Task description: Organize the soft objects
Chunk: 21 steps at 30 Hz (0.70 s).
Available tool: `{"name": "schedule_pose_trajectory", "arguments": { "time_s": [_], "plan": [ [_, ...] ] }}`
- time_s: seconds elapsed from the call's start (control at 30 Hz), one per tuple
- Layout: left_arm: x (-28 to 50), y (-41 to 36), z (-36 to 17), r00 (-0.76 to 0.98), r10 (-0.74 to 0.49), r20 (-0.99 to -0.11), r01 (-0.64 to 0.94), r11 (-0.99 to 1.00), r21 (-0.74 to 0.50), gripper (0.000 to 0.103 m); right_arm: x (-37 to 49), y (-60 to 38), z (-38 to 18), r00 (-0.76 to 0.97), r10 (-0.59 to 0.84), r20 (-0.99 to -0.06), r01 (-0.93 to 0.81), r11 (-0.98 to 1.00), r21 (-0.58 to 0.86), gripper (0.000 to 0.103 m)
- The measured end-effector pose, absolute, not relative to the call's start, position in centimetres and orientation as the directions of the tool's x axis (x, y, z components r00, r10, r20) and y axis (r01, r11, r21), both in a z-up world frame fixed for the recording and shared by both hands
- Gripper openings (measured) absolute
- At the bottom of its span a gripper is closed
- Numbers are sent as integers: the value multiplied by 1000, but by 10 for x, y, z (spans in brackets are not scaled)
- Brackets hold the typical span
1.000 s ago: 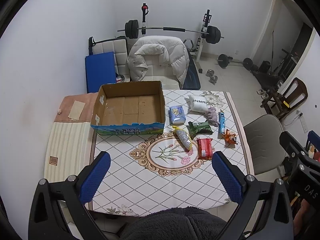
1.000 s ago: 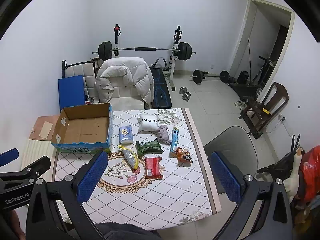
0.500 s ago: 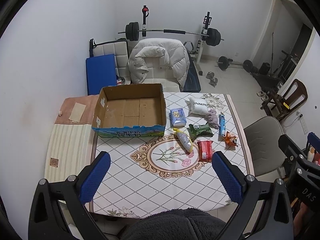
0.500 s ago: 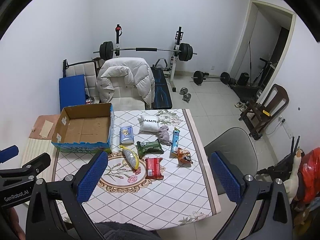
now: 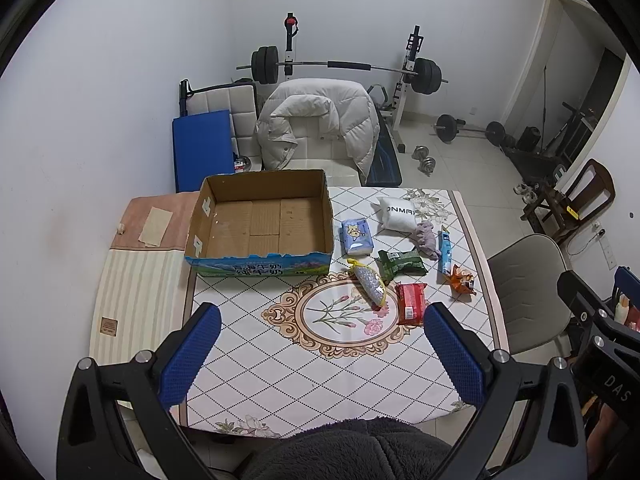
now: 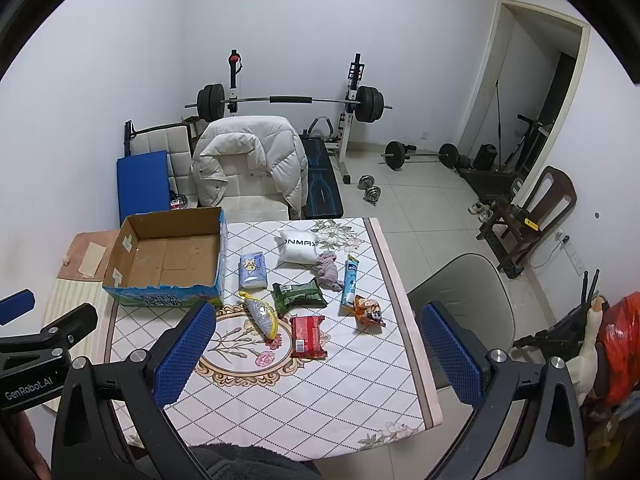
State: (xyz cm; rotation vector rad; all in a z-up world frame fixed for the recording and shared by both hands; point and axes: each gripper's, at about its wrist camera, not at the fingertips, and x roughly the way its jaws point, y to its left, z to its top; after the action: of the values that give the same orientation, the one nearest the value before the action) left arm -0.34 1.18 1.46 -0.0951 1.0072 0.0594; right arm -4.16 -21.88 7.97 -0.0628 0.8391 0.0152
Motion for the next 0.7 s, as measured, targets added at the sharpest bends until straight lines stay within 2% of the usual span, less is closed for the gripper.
{"name": "schedule_pose_trajectory", "arguments": {
  "time_s": [0.7],
  "plan": [
    [-3, 16, 11, 533, 2, -846, -91, 994, -55, 103, -42, -217, 79, 662, -8, -750, -38, 998, -44, 103]
  ]
}}
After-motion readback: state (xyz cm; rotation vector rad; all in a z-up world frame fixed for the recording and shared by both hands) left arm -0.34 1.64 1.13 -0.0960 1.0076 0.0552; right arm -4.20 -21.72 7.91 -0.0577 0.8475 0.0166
